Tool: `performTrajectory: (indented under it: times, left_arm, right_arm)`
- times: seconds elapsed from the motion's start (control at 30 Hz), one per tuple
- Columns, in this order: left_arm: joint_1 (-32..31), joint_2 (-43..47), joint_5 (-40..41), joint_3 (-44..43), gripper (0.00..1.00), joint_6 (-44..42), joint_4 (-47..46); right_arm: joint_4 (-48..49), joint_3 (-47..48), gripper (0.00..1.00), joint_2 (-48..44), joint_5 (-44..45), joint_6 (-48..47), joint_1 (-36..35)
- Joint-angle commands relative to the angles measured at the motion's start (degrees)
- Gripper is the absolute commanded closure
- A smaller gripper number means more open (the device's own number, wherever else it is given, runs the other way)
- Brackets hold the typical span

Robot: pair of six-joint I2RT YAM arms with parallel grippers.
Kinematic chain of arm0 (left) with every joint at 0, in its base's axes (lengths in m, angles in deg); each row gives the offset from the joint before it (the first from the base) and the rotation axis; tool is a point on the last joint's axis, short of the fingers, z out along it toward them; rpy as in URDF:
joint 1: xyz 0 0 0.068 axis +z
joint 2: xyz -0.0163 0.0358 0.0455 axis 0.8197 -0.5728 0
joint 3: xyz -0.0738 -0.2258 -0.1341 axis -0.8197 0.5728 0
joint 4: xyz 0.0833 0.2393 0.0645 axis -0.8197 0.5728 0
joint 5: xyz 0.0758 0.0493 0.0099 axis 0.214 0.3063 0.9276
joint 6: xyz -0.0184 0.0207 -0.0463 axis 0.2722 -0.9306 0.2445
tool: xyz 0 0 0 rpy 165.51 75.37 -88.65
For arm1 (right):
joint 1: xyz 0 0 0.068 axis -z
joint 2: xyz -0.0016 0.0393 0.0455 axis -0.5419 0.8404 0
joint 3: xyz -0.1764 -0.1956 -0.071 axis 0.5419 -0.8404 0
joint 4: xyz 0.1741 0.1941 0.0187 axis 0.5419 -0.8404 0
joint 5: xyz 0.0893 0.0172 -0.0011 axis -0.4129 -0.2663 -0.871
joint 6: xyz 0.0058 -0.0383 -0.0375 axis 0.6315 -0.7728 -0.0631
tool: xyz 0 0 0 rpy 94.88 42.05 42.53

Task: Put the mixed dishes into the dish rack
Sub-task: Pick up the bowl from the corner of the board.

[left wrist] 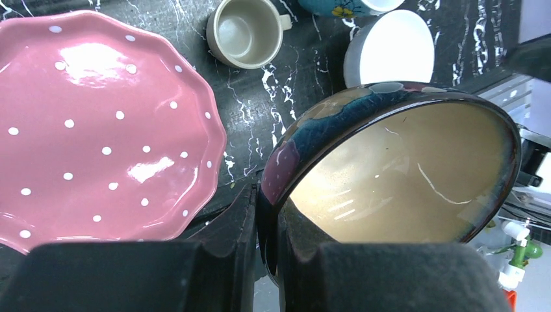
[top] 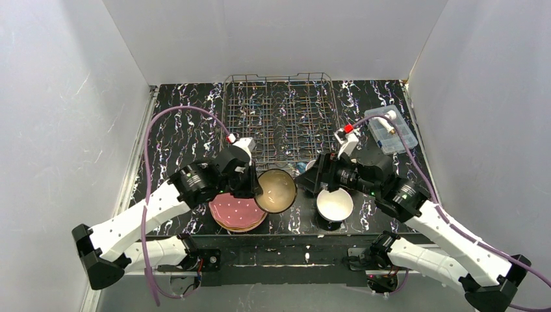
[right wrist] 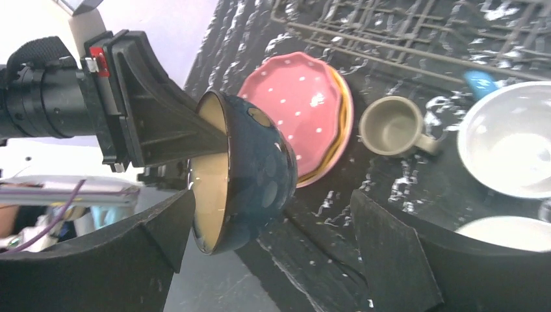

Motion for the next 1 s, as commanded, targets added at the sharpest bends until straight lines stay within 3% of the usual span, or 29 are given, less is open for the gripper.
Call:
performTrajectory:
  times: [0.0, 0.33, 0.97]
  left_arm:
    - [1.71, 4.45, -4.21, -0.88, 1.00, -2.06, -1.60]
    - [2.96, 6.15, -4.38, -2.21, 1.00, -3.25, 0.06]
    - [3.12, 6.95, -6.13, -6.42, 1.00, -4.39, 2.27]
  right_arm:
    - [11.35, -1.74, 0.02, 2.29, -9.11, 4.89, -0.33]
    - [22.24, -5.23, 0.02, 6.64, -15.92, 11.58, -0.70]
    - [28.89, -8.63, 0.02, 11.44, -14.02, 13.95, -5.29]
